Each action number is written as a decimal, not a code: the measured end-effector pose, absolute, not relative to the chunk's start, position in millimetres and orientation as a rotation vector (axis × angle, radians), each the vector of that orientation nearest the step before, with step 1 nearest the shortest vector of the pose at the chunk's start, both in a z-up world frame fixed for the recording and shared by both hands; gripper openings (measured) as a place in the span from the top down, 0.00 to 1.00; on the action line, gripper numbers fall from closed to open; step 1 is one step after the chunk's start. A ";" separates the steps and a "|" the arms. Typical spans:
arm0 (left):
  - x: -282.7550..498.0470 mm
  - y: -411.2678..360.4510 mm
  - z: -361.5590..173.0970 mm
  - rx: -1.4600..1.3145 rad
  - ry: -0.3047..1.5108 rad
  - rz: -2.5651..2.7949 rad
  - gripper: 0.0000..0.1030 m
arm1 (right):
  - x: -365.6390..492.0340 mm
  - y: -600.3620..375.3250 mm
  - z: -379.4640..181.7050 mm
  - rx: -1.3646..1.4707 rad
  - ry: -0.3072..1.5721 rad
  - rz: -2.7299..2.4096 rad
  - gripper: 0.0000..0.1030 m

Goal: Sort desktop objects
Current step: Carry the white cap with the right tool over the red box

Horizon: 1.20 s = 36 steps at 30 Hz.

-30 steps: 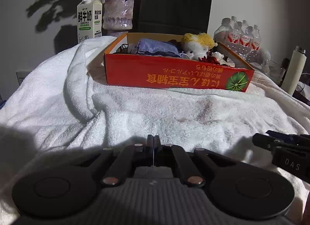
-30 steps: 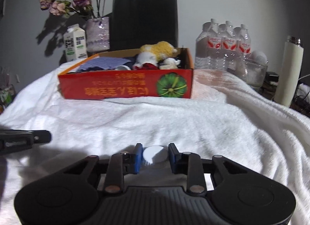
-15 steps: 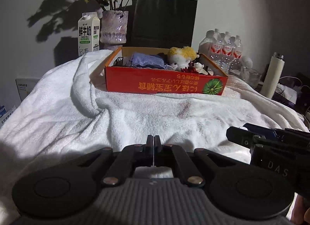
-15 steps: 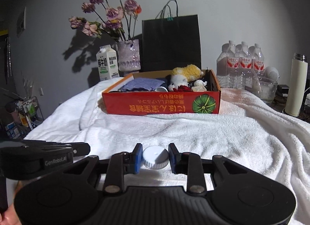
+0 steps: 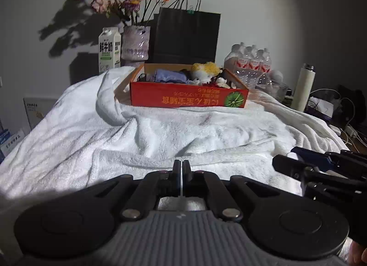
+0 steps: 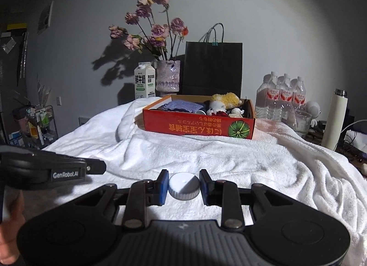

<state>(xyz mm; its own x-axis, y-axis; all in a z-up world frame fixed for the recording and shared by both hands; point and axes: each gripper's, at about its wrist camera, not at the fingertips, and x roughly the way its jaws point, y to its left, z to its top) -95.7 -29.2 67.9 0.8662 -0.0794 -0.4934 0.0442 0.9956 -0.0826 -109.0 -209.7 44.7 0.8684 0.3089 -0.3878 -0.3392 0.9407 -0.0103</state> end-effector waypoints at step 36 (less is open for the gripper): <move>369.8 36.6 125.6 -0.114 0.819 -0.056 0.98 | 346.8 -154.1 156.9 0.108 0.656 0.467 0.74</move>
<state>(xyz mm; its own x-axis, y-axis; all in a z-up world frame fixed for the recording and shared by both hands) 369.8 36.6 125.6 0.6817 -0.0938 -0.7256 0.0060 0.9924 -0.1227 346.8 -154.1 156.9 0.6932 0.4509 -0.5622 -0.3841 0.8912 0.2411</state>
